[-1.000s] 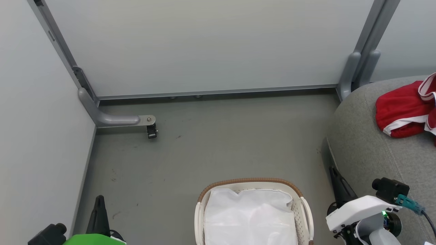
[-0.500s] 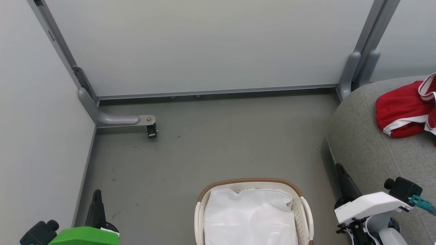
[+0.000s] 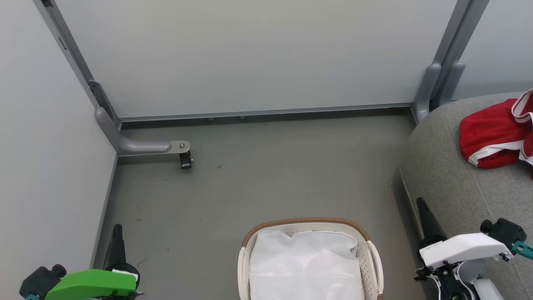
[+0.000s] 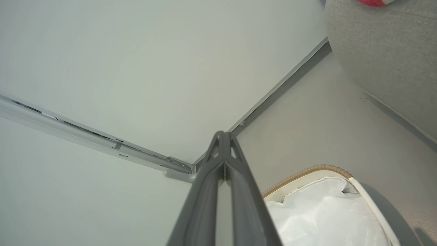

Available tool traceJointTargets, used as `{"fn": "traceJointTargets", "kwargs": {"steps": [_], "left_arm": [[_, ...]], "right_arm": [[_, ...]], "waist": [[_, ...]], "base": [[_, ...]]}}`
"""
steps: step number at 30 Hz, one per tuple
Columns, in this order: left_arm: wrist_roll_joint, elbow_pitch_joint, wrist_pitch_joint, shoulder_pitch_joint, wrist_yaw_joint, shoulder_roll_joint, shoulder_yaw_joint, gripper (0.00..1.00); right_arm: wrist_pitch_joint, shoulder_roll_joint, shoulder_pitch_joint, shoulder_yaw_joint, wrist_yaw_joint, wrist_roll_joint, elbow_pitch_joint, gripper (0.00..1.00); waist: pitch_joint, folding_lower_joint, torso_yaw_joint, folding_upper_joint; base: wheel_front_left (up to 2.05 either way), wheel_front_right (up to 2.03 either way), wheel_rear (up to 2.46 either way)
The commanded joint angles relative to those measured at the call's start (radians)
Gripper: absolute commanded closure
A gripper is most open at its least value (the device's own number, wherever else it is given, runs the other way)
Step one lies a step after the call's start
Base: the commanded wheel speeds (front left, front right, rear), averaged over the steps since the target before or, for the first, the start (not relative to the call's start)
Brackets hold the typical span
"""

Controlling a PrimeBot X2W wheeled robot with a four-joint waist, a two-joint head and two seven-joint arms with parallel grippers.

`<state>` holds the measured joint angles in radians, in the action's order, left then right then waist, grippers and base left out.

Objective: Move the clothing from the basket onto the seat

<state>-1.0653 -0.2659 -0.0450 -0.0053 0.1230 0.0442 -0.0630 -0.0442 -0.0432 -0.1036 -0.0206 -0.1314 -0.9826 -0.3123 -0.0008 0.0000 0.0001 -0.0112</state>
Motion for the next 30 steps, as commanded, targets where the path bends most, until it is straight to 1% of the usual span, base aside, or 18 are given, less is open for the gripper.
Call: {"fn": "traceJointTargets", "kwargs": {"steps": [1,30], "left_arm": [[-0.027,0.012,0.006,-0.029,0.004,0.006,-0.006,1.00],[-0.281,0.018,0.081,-0.070,0.007,0.008,-0.029,1.00]], "right_arm": [[0.006,-0.005,-0.012,-0.007,0.001,-0.030,0.015,1.00],[0.081,-0.008,-0.010,-0.050,0.001,-0.322,0.043,1.00]], "waist": [[0.000,0.0000,0.000,0.0049],[0.002,0.0000,0.000,0.0075]], "base": [[0.00,0.00,0.00],[0.00,0.00,0.00]]}}
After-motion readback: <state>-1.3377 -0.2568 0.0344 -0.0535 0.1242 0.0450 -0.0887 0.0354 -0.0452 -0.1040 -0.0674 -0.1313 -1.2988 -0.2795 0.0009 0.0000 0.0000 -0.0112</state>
